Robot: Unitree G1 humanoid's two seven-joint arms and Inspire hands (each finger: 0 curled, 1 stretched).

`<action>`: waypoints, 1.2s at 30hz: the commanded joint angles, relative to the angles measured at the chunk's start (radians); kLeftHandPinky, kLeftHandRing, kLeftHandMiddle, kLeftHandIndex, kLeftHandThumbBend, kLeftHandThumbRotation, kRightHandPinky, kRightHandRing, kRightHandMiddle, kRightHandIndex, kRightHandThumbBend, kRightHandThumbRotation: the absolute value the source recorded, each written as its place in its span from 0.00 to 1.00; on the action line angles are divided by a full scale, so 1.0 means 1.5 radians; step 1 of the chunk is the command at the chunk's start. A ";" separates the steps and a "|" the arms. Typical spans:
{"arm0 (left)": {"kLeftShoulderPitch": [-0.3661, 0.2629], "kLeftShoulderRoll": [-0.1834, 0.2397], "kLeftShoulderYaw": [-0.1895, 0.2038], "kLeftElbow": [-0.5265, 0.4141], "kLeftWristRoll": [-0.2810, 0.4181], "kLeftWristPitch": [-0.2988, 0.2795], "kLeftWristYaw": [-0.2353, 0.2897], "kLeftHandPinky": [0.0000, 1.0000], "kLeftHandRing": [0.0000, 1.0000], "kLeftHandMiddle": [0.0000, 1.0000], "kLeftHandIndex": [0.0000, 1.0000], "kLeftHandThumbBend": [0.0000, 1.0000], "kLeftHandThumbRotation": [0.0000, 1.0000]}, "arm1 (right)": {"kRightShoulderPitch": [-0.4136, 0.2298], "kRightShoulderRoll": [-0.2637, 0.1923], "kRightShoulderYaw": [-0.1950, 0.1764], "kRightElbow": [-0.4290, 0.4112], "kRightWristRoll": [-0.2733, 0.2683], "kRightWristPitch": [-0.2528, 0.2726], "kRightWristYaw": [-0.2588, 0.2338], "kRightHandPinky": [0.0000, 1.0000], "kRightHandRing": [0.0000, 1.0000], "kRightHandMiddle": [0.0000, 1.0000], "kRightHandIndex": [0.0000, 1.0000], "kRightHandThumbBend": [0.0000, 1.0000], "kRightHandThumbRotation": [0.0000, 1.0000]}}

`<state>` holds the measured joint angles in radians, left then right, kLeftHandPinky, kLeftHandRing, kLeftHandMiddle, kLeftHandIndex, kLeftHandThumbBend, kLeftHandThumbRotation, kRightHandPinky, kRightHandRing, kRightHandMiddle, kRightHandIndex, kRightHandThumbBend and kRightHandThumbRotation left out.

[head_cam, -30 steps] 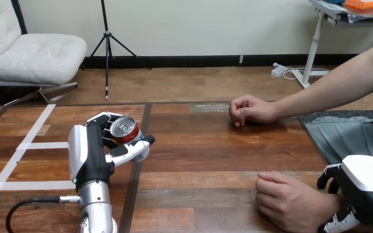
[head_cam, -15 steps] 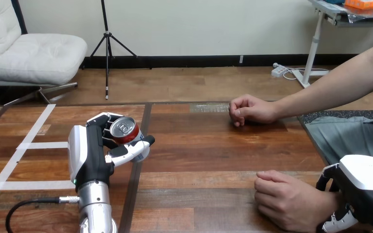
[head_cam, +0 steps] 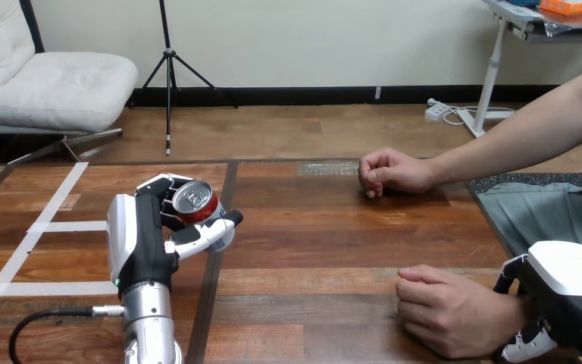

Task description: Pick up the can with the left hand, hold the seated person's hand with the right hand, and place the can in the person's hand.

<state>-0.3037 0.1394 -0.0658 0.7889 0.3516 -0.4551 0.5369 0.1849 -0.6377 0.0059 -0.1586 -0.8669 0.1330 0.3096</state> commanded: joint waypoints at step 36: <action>-0.020 0.005 0.006 -0.057 0.002 -0.001 -0.002 0.39 0.43 0.46 0.48 0.63 0.00 | 0.002 -0.032 0.034 0.032 0.006 -0.025 0.014 0.29 0.39 0.47 0.51 0.90 0.00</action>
<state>-0.2849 0.1395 -0.0607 0.7773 0.3461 -0.4537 0.5255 0.1753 -0.6715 0.0208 -0.1481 -0.8617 0.1048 0.3221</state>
